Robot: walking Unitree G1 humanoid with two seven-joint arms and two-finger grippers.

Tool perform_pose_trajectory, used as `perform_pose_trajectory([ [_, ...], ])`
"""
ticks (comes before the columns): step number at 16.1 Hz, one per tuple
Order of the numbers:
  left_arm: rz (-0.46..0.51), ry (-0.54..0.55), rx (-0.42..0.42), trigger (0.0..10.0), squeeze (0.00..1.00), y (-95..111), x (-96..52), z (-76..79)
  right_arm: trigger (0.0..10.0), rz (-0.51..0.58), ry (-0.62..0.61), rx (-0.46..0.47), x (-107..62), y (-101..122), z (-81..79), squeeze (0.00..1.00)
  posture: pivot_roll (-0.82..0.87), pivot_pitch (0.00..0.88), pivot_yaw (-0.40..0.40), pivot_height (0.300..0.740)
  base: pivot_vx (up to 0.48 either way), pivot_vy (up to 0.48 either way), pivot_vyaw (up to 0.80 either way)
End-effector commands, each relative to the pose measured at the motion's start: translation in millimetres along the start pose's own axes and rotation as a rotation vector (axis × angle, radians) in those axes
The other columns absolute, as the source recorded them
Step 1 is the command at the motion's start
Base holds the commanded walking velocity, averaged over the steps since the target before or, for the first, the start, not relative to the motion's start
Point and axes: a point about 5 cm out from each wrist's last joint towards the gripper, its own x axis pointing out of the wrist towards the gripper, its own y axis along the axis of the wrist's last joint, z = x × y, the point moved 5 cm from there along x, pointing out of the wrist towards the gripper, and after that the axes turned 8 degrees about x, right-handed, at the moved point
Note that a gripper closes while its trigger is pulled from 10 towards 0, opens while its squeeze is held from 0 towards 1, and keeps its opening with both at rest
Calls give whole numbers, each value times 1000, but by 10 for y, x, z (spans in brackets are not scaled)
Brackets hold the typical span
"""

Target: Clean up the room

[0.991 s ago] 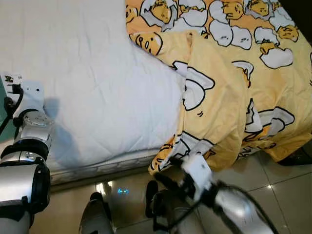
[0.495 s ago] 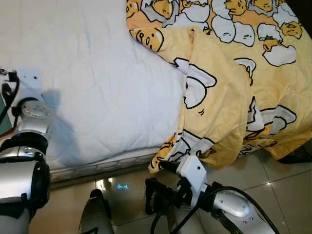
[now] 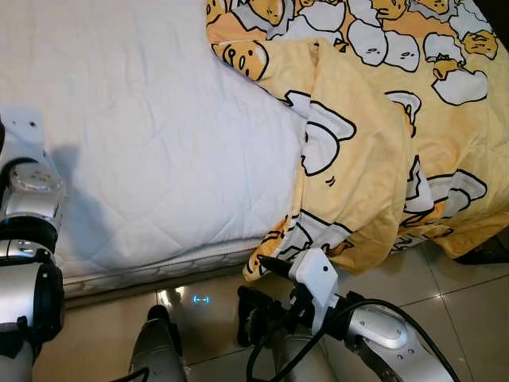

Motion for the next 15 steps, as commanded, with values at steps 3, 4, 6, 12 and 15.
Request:
perform_pose_trajectory([
  [3, -155, -28, 83, 10000, 0, -556, -59, 30, 10000, -38, -8, 39, -30, -112, 15, 0, -214, 376, -192, 740, 0, 0, 0],
  [4, -171, -3, 84, 10000, 0, -607, -47, -43, 10000, -39, -10, 38, -34, -116, 24, 0, -215, 373, -189, 740, 0, 0, 0],
  [6, -181, 30, 84, 0, 0, -629, -18, -152, 10000, -43, -16, 37, -45, -130, 42, 0, -214, 369, -186, 740, 0, 0, 0],
  [12, -215, -103, 0, 0, 0, -762, -64, 15, 10000, -56, -22, 40, -35, -168, 69, 0, -200, 366, -186, 740, 0, 0, 0],
  [15, -138, -133, -33, 0, 0, -613, 3, -61, 10000, -61, -26, 36, -39, -181, 85, 0, -197, 365, -184, 740, 0, 0, 0],
])
